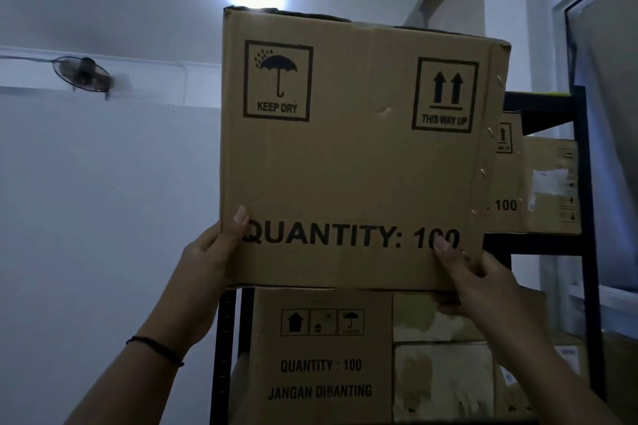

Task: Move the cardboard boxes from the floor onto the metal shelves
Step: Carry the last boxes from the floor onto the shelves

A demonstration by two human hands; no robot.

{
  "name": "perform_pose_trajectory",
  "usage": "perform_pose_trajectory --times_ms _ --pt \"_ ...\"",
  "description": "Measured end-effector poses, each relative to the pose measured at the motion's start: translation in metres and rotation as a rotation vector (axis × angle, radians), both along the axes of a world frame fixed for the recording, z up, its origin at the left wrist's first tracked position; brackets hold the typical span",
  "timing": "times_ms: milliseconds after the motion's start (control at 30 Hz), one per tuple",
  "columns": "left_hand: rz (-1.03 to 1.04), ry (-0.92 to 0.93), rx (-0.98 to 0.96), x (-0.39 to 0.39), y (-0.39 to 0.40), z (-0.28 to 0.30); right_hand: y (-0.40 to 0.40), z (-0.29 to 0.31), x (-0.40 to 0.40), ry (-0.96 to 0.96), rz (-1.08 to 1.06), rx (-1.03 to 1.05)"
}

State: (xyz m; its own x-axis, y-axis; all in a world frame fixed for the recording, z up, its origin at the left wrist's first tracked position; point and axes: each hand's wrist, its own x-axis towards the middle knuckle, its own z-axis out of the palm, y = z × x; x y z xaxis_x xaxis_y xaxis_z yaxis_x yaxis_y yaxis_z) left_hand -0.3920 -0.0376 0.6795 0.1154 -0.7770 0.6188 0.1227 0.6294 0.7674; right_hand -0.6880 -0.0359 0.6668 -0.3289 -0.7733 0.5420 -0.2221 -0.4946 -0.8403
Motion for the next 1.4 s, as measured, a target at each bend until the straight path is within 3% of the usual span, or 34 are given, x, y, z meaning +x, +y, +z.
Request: perform_pose_trajectory --times_ms 367,600,767,900,1200,1400 --pt "-0.026 0.067 -0.001 0.004 0.004 0.019 0.009 0.027 0.0 -0.046 -0.066 -0.051" --pt "0.219 0.018 -0.083 0.005 0.004 0.037 0.009 0.04 0.001 0.01 -0.102 -0.082" --pt "0.206 -0.057 -0.109 0.01 -0.007 0.051 -0.001 0.05 0.0 0.09 -0.144 -0.147" --pt "0.183 -0.131 -0.098 0.017 -0.028 0.059 -0.019 0.056 -0.003 0.148 -0.173 -0.083" --pt "0.257 -0.083 -0.128 0.024 -0.095 0.054 -0.069 0.058 0.008 0.215 -0.293 -0.044" --pt "0.428 -0.077 -0.18 0.017 -0.135 0.053 -0.116 0.056 -0.001 0.289 -0.291 -0.042"
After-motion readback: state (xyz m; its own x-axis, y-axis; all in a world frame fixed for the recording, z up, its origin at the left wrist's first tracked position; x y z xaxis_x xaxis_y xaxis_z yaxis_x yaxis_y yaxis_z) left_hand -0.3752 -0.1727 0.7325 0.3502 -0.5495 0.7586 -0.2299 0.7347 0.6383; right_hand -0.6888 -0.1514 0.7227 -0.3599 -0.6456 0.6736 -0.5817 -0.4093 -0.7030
